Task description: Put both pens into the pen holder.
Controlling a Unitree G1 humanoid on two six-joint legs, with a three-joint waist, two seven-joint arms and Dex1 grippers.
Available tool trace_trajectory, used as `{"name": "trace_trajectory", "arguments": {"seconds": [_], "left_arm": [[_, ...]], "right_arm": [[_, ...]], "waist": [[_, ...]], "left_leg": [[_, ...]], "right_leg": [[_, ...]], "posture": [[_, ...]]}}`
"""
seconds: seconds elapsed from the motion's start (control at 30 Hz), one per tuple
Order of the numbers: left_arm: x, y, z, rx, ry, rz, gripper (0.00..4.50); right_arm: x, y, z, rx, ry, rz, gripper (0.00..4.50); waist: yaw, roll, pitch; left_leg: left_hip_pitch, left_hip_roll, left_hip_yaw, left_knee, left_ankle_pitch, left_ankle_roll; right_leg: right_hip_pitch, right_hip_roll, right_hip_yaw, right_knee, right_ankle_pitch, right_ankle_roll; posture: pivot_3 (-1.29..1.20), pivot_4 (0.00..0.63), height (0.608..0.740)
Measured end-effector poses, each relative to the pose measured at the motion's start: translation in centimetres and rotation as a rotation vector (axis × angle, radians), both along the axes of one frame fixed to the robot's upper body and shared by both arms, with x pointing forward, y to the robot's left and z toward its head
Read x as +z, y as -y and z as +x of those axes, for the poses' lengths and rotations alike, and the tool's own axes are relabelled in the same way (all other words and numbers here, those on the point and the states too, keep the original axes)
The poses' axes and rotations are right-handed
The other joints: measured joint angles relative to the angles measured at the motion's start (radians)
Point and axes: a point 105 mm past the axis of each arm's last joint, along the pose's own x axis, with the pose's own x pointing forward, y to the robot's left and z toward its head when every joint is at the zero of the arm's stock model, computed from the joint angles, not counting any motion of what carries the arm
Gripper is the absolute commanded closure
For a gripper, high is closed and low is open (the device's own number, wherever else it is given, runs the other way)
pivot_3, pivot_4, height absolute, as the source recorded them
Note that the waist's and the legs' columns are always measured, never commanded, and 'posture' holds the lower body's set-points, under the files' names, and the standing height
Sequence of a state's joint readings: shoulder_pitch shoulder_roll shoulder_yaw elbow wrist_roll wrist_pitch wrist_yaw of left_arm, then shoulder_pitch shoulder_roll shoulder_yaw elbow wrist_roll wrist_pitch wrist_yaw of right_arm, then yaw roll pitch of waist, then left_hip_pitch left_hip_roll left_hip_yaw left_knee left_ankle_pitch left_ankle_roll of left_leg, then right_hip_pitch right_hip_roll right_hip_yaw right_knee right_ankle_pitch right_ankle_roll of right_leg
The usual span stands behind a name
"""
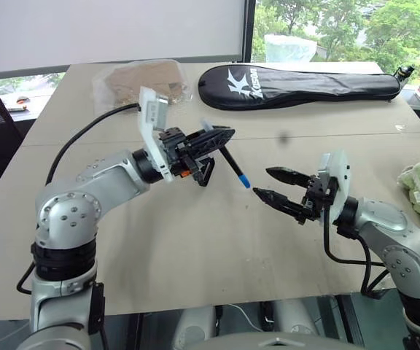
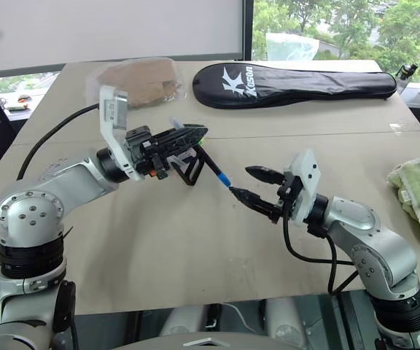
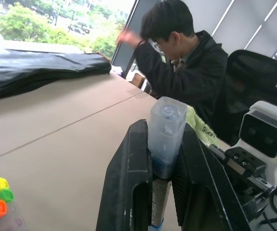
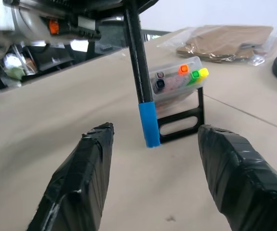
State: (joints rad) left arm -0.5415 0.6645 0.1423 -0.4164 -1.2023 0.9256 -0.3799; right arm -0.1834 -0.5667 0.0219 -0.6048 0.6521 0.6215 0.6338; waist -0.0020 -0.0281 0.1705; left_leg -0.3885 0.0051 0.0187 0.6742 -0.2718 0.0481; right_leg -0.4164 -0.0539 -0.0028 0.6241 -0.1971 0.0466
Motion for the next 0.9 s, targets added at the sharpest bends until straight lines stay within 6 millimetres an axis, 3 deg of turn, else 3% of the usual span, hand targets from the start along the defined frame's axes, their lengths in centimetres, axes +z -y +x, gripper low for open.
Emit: {"name": "trace_trajectory", "arguments": {"seconds": [0.03,0.17,0.3,0.5,0.7,0.9], "left_arm": [[0.6,-0.5,0.2,0.029,0.054,0.053,4.49],[2.1,-1.7,0.3,0.057,0.147,0.166,4.49],[2.7,-3.1,1.8,0.097,0.154,0.234,4.49],[2.5,-3.4,2.8,0.076,0.168,0.292,4.49],[5.3,-5.0,4.6,0.110,0.124,0.173,4.49],[4.8,-6.0,5.4,0.128,0.089,0.186,4.49]], "right_arm": [[-0.1,0.9,0.4,-0.033,0.021,-0.043,0.06],[-0.9,3.1,0.1,-0.041,0.022,-0.161,0.06],[-0.9,3.3,-0.2,-0.010,0.046,-0.198,0.06],[-0.7,3.1,0.0,-0.018,0.074,-0.195,0.06],[-1.6,3.3,-0.4,-0.033,0.056,-0.195,0.06],[-2.0,3.4,-0.5,-0.041,0.051,-0.194,0.06]], "waist": [[0.000,0.000,0.000],[0.005,0.000,0.000],[0.005,0.000,0.001],[0.005,0.000,0.001],[0.012,0.000,0.001],[0.012,0.000,0.001]], "left_leg": [[0.000,0.000,0.000,0.000,0.000,0.000],[0.000,0.000,0.000,-0.004,0.000,0.000],[-0.001,0.000,0.000,-0.004,0.000,0.000],[-0.001,0.000,0.001,-0.004,0.000,0.000],[-0.006,0.000,0.000,-0.003,0.000,-0.001],[-0.007,0.000,0.000,-0.003,0.001,-0.001]], "right_leg": [[0.000,0.000,0.000,0.000,0.000,0.000],[-0.001,0.000,0.000,-0.002,0.000,0.000],[-0.002,0.001,0.000,-0.002,0.000,0.001],[-0.002,0.000,0.000,-0.002,0.000,0.001],[-0.007,0.000,0.000,-0.002,0.002,0.004],[-0.007,0.000,0.000,-0.002,0.002,0.004]], "posture": [[0.00,0.150,0.740],[0.00,0.150,0.740],[0.00,0.150,0.740],[0.00,0.150,0.740],[0.00,0.150,0.740],[0.00,0.150,0.740]]}}
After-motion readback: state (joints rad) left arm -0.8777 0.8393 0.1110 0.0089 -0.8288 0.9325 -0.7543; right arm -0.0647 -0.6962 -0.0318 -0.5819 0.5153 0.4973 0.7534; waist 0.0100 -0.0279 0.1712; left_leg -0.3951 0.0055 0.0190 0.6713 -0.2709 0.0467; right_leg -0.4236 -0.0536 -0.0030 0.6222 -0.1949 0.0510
